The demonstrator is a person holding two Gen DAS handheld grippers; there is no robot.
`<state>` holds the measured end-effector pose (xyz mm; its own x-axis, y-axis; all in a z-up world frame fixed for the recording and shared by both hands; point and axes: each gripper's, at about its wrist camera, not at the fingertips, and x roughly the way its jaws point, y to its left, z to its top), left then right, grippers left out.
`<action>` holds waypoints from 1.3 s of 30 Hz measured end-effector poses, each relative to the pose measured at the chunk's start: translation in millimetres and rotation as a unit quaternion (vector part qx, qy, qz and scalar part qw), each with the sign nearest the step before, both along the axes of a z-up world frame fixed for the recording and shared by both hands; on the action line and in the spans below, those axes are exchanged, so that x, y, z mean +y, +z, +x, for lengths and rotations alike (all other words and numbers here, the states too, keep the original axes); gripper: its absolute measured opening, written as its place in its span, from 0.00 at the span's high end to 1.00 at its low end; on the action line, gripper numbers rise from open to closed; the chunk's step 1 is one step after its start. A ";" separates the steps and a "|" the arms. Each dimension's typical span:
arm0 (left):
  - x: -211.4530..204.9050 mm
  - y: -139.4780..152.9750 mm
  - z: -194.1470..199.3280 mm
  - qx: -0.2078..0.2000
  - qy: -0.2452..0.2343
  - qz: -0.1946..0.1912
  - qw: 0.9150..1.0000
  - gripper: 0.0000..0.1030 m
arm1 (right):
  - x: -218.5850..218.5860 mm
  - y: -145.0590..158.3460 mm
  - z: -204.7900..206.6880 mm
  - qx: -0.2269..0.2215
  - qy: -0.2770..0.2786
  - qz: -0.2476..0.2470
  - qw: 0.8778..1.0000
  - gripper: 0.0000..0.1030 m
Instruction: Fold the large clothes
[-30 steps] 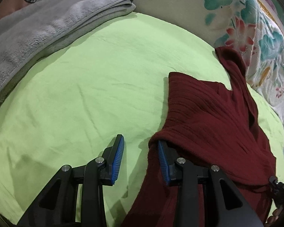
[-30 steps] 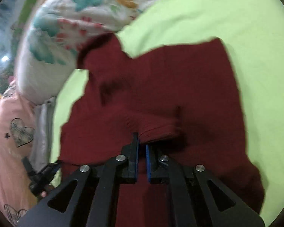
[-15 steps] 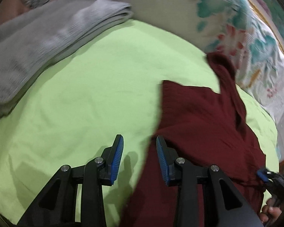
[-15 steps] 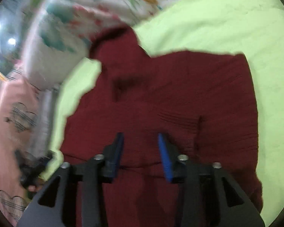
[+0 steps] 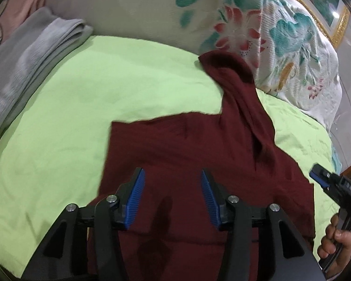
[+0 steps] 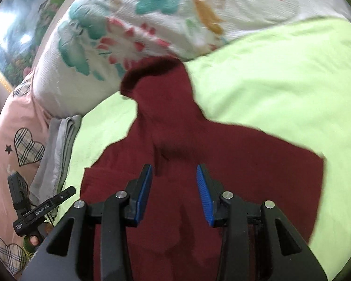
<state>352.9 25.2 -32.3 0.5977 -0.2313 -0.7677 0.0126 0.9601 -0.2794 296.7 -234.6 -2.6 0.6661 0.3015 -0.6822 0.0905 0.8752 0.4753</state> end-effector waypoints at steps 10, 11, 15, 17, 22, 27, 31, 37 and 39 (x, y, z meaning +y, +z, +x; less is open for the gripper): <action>-23.0 4.3 105.7 0.005 -0.007 -0.012 1.000 0.46 | 26.7 2.6 149.6 -0.020 0.059 -0.083 0.995 0.36; -24.1 2.9 116.6 0.008 -0.005 -0.012 1.000 0.46 | 30.3 -0.3 167.5 -0.020 0.072 -0.095 0.993 0.36; -31.3 -4.5 159.7 0.013 -0.007 -0.020 1.000 0.46 | 47.7 -17.6 211.4 -0.018 0.128 -0.112 0.985 0.36; -37.9 -9.9 177.6 0.016 -0.010 -0.016 1.000 0.46 | 57.0 -34.0 234.3 -0.004 0.141 -0.142 0.980 0.38; -53.7 -22.1 195.0 0.022 -0.033 -0.010 0.999 0.46 | 25.4 -51.0 247.2 0.001 0.110 -0.073 0.991 0.96; -83.4 -28.5 203.3 0.017 -0.068 -0.001 0.998 0.46 | -31.0 -42.9 222.1 -0.024 0.056 -0.001 0.998 0.96; -109.5 -35.8 212.8 0.018 -0.095 0.015 0.995 0.46 | -72.5 -33.9 200.4 -0.023 -0.005 -0.030 0.999 0.97; -133.8 -44.3 241.2 0.014 -0.110 0.035 0.993 0.46 | -100.6 -30.7 186.6 0.003 -0.048 -0.074 0.996 0.97; -126.2 -44.2 248.2 0.012 -0.107 0.007 0.994 0.47 | -118.7 -35.1 182.2 0.013 -0.077 -0.083 0.994 0.97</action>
